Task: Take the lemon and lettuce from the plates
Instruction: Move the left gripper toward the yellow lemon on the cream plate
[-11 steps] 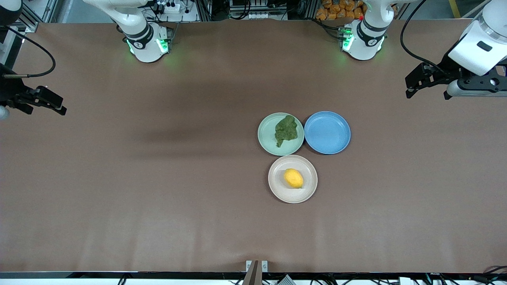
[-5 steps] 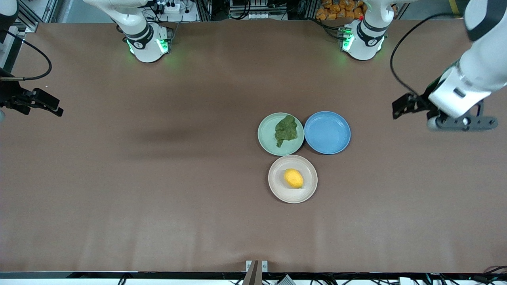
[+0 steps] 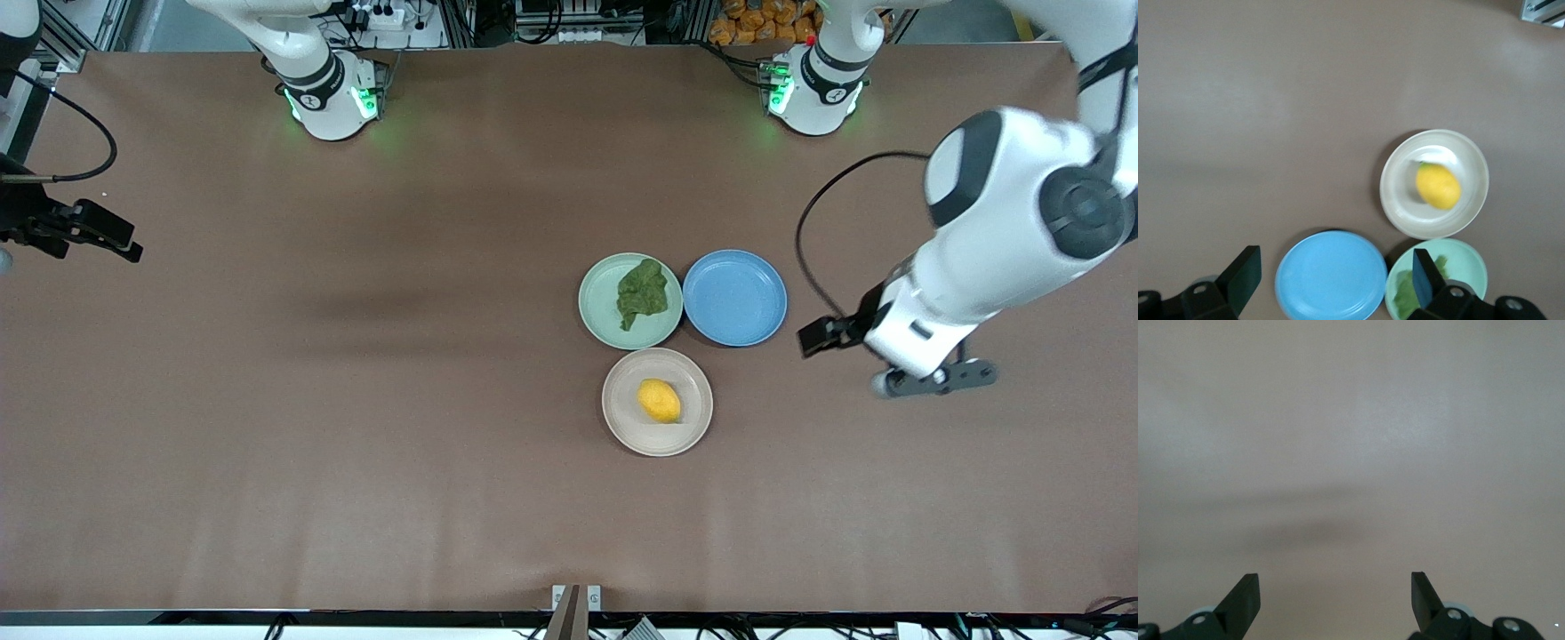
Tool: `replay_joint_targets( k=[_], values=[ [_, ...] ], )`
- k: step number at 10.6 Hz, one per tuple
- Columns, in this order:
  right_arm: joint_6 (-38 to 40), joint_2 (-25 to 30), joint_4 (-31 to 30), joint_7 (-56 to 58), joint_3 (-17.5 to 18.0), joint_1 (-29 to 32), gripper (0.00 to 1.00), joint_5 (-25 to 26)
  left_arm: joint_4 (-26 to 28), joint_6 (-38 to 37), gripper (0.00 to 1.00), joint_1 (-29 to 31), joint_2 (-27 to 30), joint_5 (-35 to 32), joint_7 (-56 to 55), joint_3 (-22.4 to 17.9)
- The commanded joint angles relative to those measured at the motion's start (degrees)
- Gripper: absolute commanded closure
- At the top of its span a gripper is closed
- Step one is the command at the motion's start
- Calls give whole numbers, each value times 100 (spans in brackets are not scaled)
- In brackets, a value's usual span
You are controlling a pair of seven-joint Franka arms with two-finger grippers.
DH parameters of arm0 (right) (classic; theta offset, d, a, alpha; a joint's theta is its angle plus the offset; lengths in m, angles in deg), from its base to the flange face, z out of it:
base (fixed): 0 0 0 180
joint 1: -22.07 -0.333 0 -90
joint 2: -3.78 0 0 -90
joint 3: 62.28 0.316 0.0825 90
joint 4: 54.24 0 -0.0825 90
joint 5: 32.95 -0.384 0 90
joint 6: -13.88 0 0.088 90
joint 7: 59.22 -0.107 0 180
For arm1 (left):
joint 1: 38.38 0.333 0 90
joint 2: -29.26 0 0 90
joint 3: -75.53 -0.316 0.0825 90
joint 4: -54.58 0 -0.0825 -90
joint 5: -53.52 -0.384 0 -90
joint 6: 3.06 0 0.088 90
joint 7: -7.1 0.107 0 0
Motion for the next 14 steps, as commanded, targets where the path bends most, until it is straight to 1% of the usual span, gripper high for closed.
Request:
replay_joint_targets(
  k=[1,3,6,10,11,12,13,14],
  values=[
    [-9,-127,62,52,37,5,0,15,-317,482,0,-297,-489,57,-569,-53],
    [9,-172,71,44,46,-82,0,-19,-309,922,0,-438,-770,57,-930,-53],
    [-27,-224,124,-36,46,-442,0,-11,-309,1362,0,-631,-1096,49,-1545,-71],
    [-44,-286,212,-36,46,-461,0,-20,-309,2170,0,-947,-1623,14,-2345,-88],
    [-35,-303,247,-114,54,-565,0,-20,-309,2320,0,-1018,-1737,-21,-2495,-97],
    [-35,-304,256,-567,63,-645,0,-98,-309,2417,0,-1036,-1851,-30,-2522,-88],
    [-27,-304,256,-1346,72,-802,0,-299,-309,2496,0,-1140,-1974,-39,-2566,-88],
    [-27,-321,256,-1763,63,-1134,0,-310,-309,2514,0,-1185,-2080,-39,-2793,-88]
  ],
)
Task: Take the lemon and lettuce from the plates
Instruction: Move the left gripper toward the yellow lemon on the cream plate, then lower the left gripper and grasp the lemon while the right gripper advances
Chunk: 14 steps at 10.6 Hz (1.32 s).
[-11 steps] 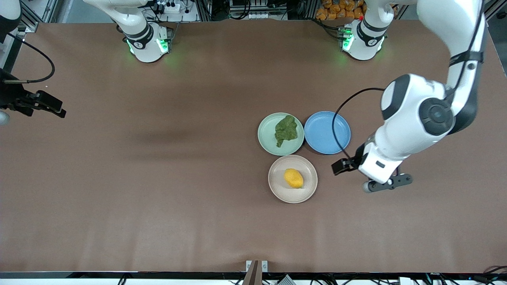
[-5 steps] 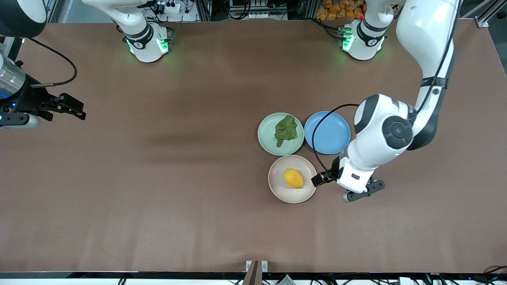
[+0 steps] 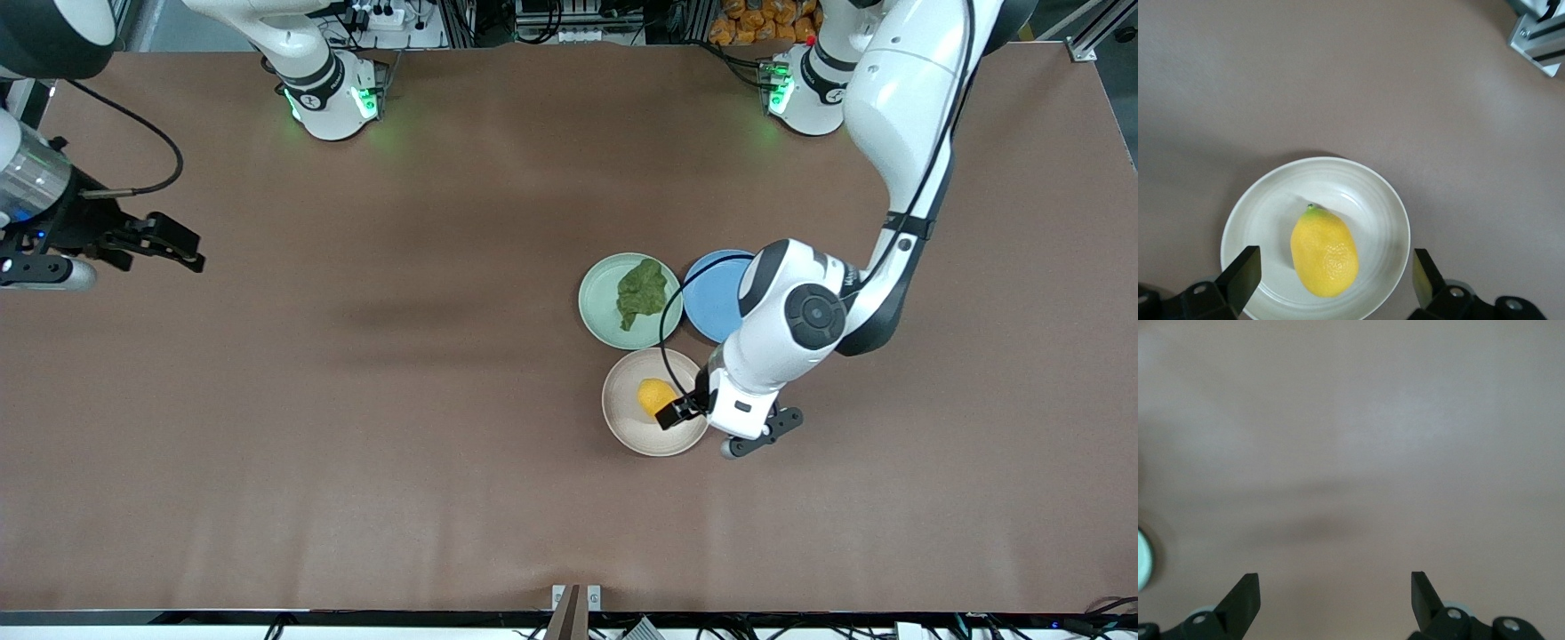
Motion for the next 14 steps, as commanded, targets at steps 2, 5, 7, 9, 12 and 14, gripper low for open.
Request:
replay_joint_targets(
  k=[2,5,7,9,12,14],
  values=[
    [41,-179,156,-732,-3,-552,0,-102,-155,68,0,-190,-363,-30,-429,-65],
    [41,-292,156,-750,-3,-911,0,-103,-129,68,0,-322,-504,-127,-789,-74],
    [-29,-433,173,-1011,-3,-1201,0,-94,-137,77,0,-358,-644,-127,-869,-74],
    [-21,-477,173,-1251,-3,-1510,0,-32,-138,156,0,-393,-741,-127,-878,-91],
    [41,-609,173,-1278,-3,-1834,0,-15,-138,470,0,-462,-864,-240,-808,-266],
    [23,-627,191,-1286,-3,-1985,0,3,-129,710,88,-752,-978,-496,-878,-503]
  ],
)
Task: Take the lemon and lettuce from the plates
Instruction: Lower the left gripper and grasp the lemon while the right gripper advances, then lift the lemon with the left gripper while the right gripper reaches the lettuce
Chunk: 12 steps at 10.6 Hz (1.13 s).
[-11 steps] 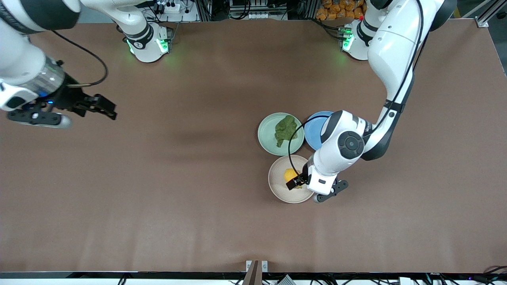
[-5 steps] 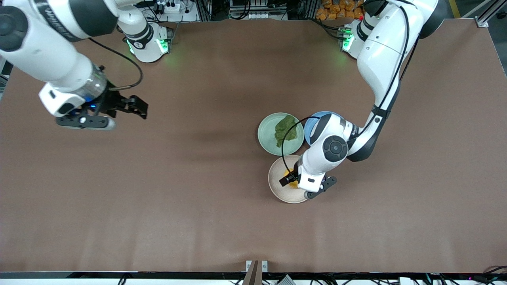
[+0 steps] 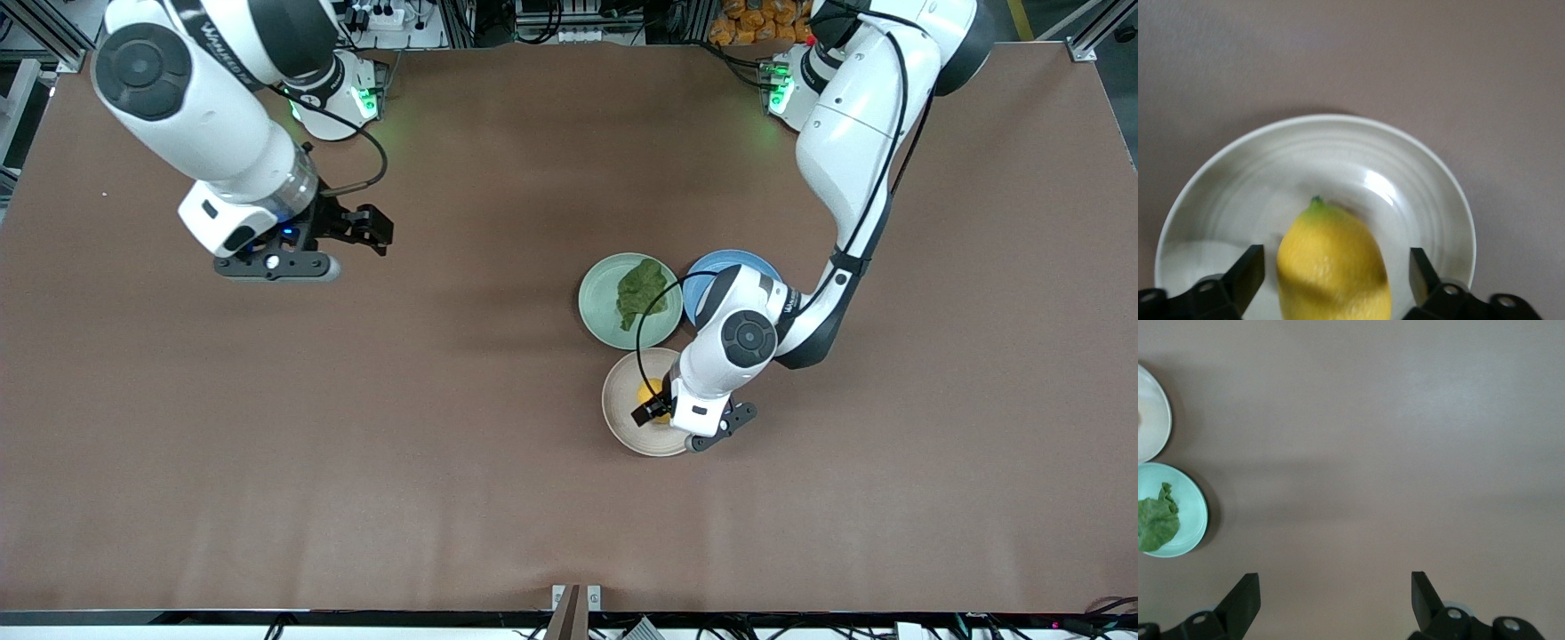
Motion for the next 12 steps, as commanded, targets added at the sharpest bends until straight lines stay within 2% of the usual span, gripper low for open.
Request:
replay_joint_targets(
  k=[1,4,6,12],
  values=[
    [67,-79,162,-42,-41,-162,0,32,-119,144,100,-288,-168,-212,-195,-228],
    [76,-70,197,-16,-41,-320,0,260,-110,144,100,-271,-115,-221,-152,-228],
    [-12,-253,241,-112,-41,-557,0,200,-110,127,100,-166,95,-221,-143,-228],
    [-801,-851,277,-1875,-32,-1471,0,68,57,-101,100,256,763,-309,-178,-403]
  ],
)
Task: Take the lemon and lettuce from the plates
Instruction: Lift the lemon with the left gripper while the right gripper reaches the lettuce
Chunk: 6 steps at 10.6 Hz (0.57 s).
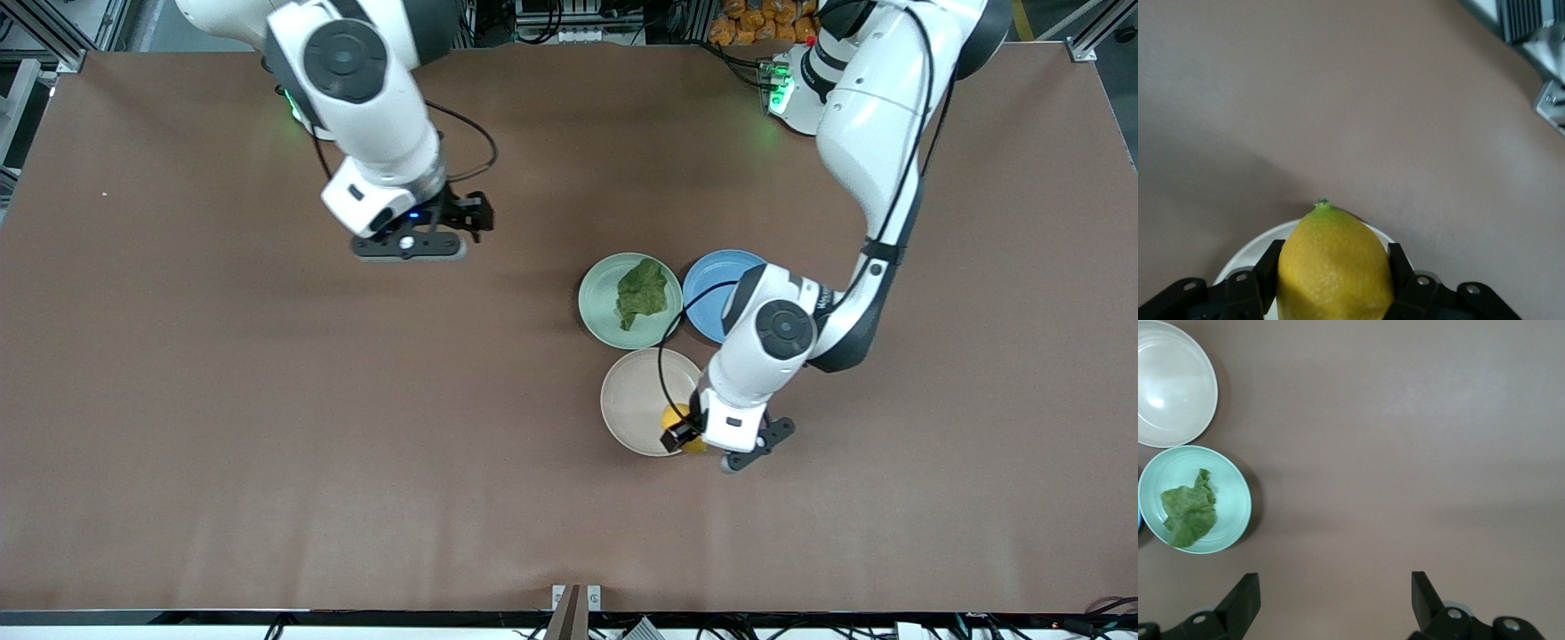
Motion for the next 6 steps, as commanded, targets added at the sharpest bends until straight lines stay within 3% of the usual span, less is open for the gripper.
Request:
replay_joint_targets(
  k=[1,4,6],
  values=[
    [-358,-401,178,-719,-37,-356,0,-53,330,-128,100,51,339,-243,-169,-203],
    [-1113,-945,195,-1598,-37,-690,0,-26,663,-137,100,51,515,-252,-134,-633],
    [-1580,-1611,676,-2466,-46,-936,0,-9,761,-416,100,51,515,-269,-116,-879]
  ],
)
